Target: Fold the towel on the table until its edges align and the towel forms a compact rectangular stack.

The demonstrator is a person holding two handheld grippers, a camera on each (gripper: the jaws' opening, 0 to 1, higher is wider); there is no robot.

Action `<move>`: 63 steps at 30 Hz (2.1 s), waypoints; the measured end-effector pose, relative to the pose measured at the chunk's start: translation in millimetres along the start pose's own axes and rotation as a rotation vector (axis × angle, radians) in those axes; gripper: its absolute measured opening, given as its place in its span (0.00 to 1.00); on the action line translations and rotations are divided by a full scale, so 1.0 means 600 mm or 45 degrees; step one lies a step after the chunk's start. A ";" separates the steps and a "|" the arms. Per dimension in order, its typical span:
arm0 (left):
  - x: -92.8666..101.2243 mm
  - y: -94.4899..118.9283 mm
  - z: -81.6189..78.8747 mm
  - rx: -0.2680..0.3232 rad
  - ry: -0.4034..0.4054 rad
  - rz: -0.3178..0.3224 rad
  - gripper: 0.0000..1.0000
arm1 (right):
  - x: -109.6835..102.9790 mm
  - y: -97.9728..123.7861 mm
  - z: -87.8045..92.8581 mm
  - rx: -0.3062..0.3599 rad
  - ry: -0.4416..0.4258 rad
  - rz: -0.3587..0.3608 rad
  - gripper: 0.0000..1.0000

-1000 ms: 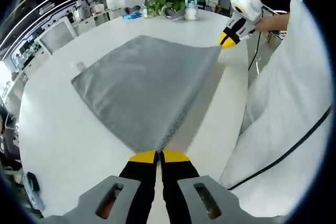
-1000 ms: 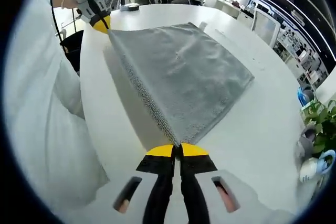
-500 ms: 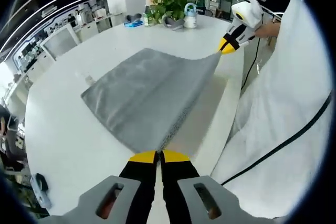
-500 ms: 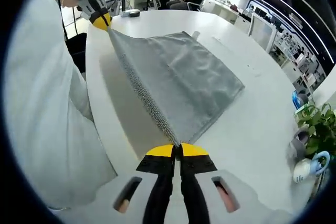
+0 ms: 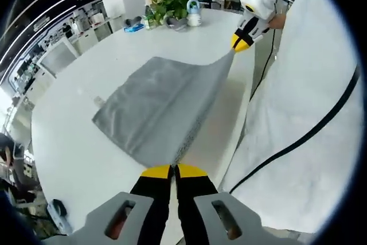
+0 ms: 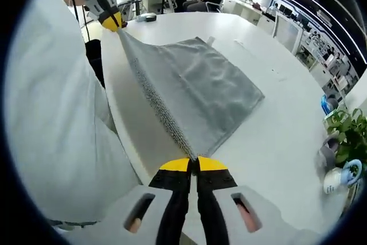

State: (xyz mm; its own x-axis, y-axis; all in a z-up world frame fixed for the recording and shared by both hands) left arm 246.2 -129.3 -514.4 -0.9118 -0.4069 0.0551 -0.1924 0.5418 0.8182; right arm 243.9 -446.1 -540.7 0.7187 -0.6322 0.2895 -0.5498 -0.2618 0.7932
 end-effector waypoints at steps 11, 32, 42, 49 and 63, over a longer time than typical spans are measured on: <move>0.002 0.024 -0.019 -0.011 -0.020 0.014 0.03 | 0.000 0.022 -0.012 0.006 0.039 -0.009 0.00; -0.088 0.049 -0.071 0.010 -0.072 -0.129 0.03 | 0.100 0.013 -0.104 0.129 0.148 0.107 0.00; -0.129 0.055 -0.103 0.031 -0.076 -0.175 0.03 | 0.136 0.002 -0.126 0.138 0.181 0.144 0.00; -0.161 0.054 -0.121 0.034 -0.086 -0.203 0.03 | 0.161 -0.010 -0.146 0.152 0.172 0.179 0.00; -0.226 0.040 -0.141 0.036 -0.079 -0.221 0.03 | 0.207 -0.050 -0.177 0.153 0.121 0.211 0.00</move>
State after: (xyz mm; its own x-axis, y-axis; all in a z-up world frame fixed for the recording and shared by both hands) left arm 396.0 -123.1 -454.0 -0.8845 -0.4505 -0.1217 -0.3582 0.4883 0.7958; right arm 394.5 -439.3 -471.7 0.6480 -0.6035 0.4647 -0.7067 -0.2488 0.6624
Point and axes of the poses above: the point that each gripper's makers call its tool centre point, and the gripper's own axes: y roughly backward along the fingers, x roughly to its right, z roughly out of its underside, the point moved 2 cm from there along y, roughly backward along the fingers, and after that the axes turned 11 degrees about z, right-handed, at the moved point
